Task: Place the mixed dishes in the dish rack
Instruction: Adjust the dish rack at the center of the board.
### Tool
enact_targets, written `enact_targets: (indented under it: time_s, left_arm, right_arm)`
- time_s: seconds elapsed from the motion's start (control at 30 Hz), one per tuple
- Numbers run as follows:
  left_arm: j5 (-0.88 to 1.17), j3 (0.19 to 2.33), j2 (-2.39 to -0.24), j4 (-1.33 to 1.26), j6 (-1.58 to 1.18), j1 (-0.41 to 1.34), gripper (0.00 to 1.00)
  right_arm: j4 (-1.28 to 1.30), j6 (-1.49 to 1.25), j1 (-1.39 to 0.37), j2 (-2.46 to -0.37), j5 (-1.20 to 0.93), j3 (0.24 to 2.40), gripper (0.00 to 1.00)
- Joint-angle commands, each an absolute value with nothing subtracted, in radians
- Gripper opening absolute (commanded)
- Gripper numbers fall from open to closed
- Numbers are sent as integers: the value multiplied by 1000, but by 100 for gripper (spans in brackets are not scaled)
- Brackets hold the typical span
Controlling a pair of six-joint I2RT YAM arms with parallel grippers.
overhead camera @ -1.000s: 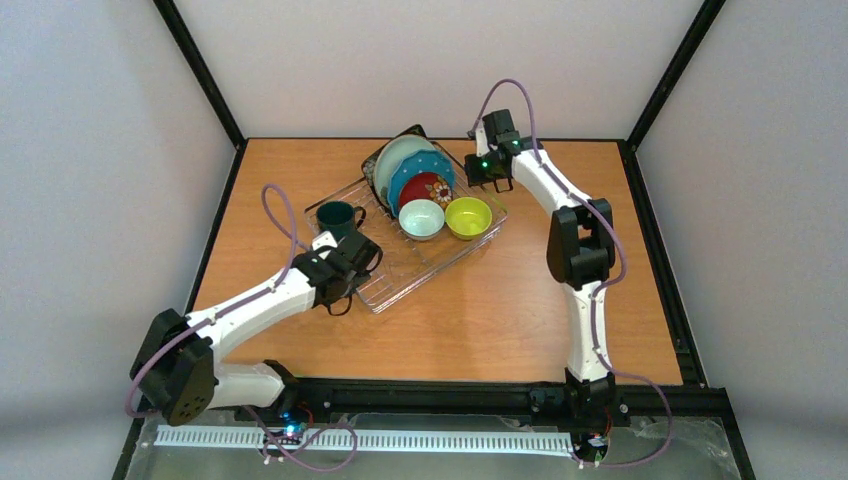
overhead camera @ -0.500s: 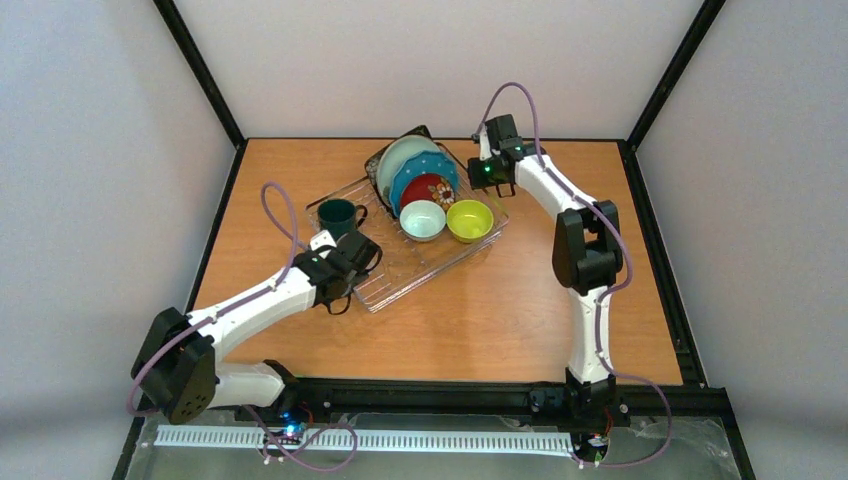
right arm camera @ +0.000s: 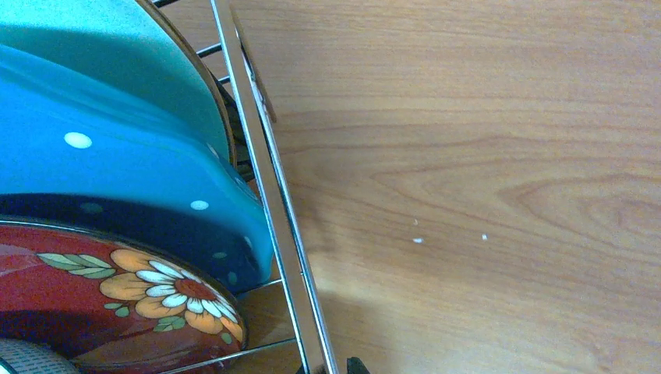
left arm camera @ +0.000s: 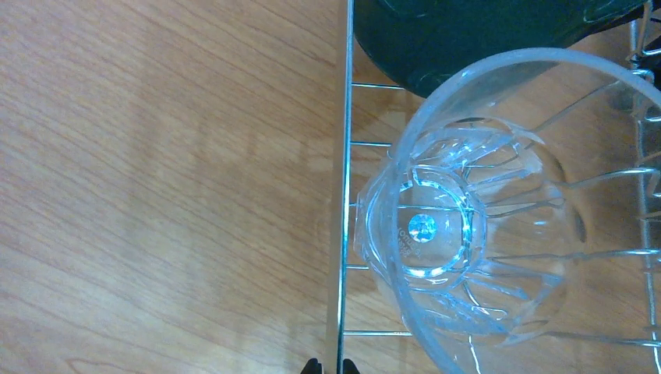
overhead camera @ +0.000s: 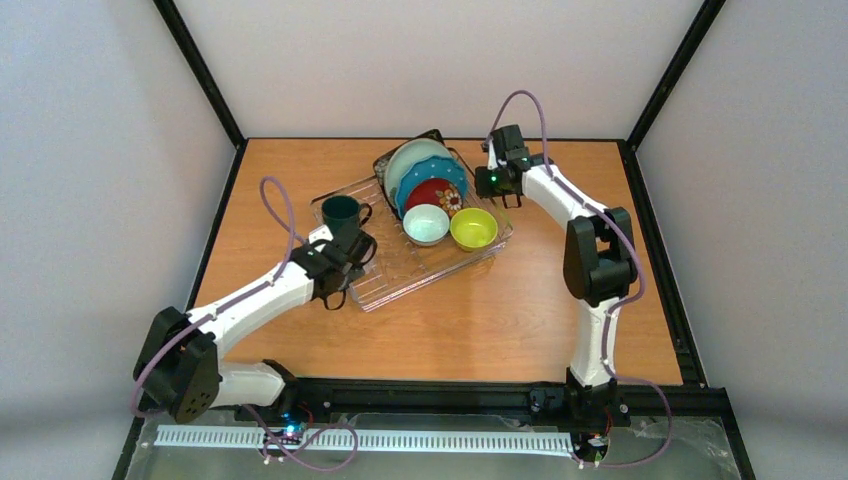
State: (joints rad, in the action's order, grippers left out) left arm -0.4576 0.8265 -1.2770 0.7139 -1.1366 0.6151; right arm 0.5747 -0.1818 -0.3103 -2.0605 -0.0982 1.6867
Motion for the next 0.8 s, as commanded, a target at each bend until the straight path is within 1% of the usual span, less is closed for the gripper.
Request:
enact_targets:
  time_s: [0.0, 0.2, 0.4, 0.77]
  left_arm:
    - [-471, 942, -1293, 685, -1040, 560, 0]
    - [-419, 1012, -1370, 671, -956, 521, 0]
    - [-389, 1087, -1470, 655, -889, 516, 0]
    - [-346, 1199, -1599, 656, -827, 475, 0]
  right_arm:
    - [698, -305, -301, -2019, -12, 1589, 2]
    - [675, -342, -296, -1951, -2, 1498, 2]
    - [642, -383, -254, -1878, -17, 1389, 2]
    - [594, -426, -231, -1794, -48, 1236, 2]
